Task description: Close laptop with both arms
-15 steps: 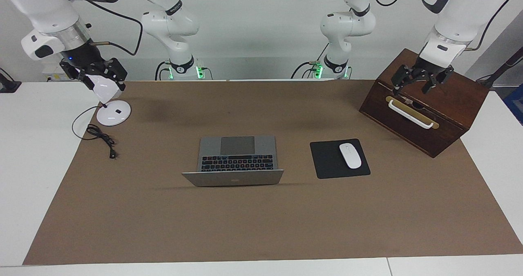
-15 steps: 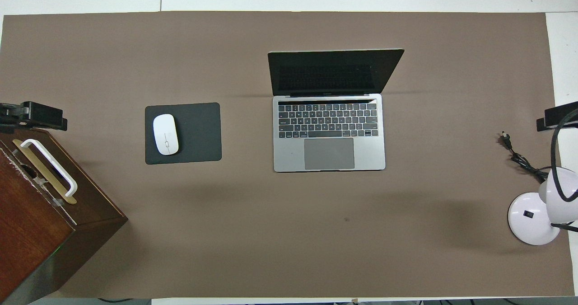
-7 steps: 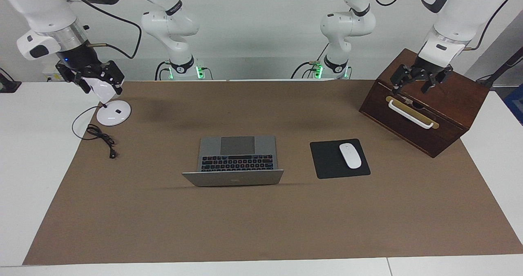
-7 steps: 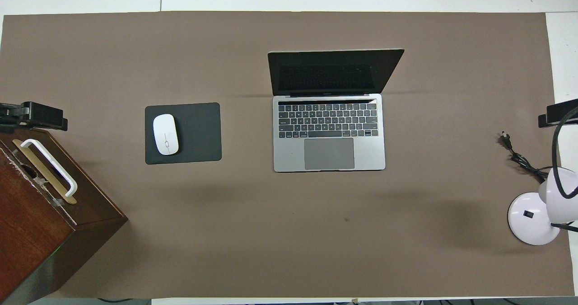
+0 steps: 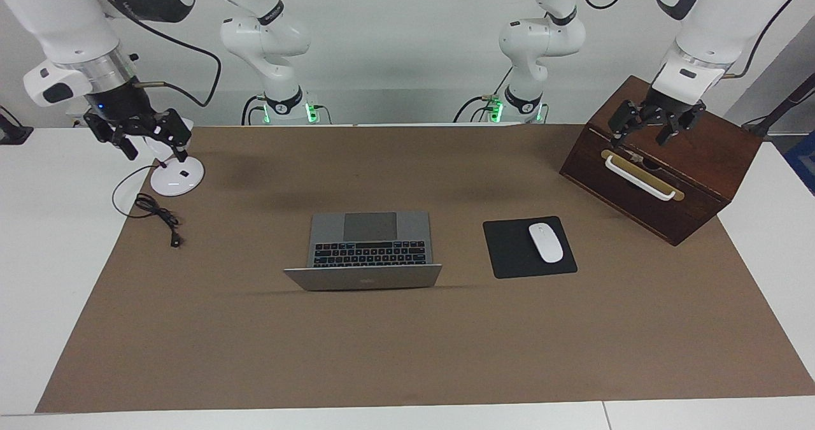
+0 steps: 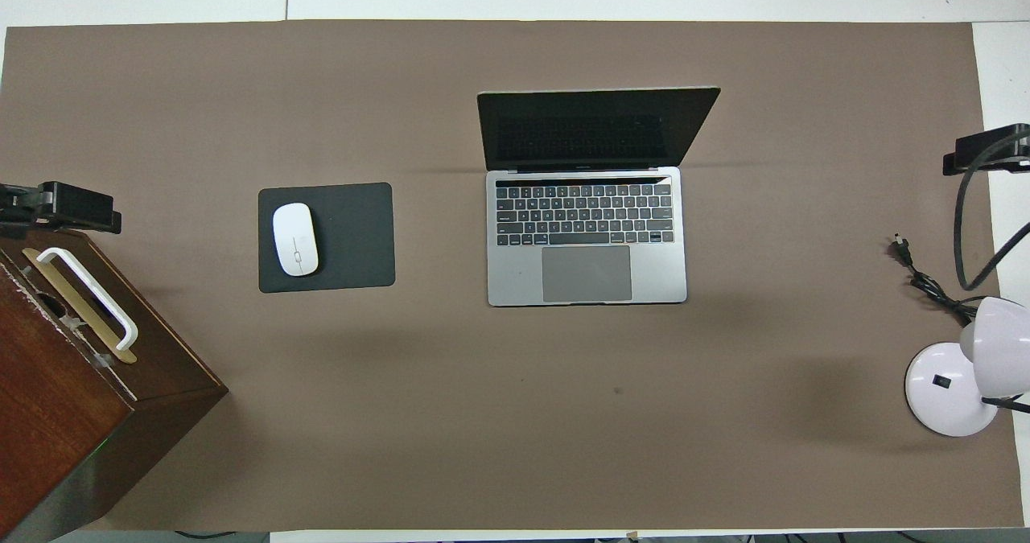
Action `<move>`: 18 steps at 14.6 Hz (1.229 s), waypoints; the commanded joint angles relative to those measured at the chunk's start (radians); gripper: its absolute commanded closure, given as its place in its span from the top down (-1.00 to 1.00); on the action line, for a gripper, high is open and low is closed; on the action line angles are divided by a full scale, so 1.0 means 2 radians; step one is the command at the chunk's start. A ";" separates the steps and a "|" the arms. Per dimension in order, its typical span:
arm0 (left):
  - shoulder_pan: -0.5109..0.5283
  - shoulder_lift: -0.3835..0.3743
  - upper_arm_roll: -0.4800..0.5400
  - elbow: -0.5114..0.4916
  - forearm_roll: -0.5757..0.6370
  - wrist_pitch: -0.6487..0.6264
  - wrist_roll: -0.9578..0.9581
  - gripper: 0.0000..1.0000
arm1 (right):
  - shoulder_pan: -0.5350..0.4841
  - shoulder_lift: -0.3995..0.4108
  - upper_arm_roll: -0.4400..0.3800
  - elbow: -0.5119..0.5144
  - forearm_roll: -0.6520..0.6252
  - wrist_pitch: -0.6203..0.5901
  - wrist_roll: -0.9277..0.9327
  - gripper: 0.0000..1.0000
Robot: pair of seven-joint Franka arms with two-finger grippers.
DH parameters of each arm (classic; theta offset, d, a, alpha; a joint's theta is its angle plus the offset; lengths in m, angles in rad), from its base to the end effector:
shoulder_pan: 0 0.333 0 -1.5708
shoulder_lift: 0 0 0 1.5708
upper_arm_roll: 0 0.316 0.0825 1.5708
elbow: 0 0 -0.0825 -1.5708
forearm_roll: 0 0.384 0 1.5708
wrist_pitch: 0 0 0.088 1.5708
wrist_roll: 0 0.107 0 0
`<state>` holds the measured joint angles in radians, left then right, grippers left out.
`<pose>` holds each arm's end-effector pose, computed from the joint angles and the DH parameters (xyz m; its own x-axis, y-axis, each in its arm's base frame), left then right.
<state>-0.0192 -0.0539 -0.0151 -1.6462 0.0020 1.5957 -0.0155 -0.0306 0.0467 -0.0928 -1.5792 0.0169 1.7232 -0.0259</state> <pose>0.5391 -0.0185 0.6205 0.9998 -0.0188 0.0034 -0.0188 -0.9998 -0.0028 0.5790 -0.0690 0.6082 0.9903 -0.0988 0.0976 -0.0983 -0.9951 -0.0100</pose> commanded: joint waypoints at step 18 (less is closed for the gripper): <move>-0.006 -0.009 0.002 -0.035 -0.052 0.136 -0.004 -1.00 | 0.060 0.299 0.000 0.364 0.019 0.100 0.024 -0.04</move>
<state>-0.0200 -0.0543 -0.0132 -1.6650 -0.0800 1.7978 -0.0228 0.0727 0.5671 -0.0887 -0.9721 0.0399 1.9153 -0.0073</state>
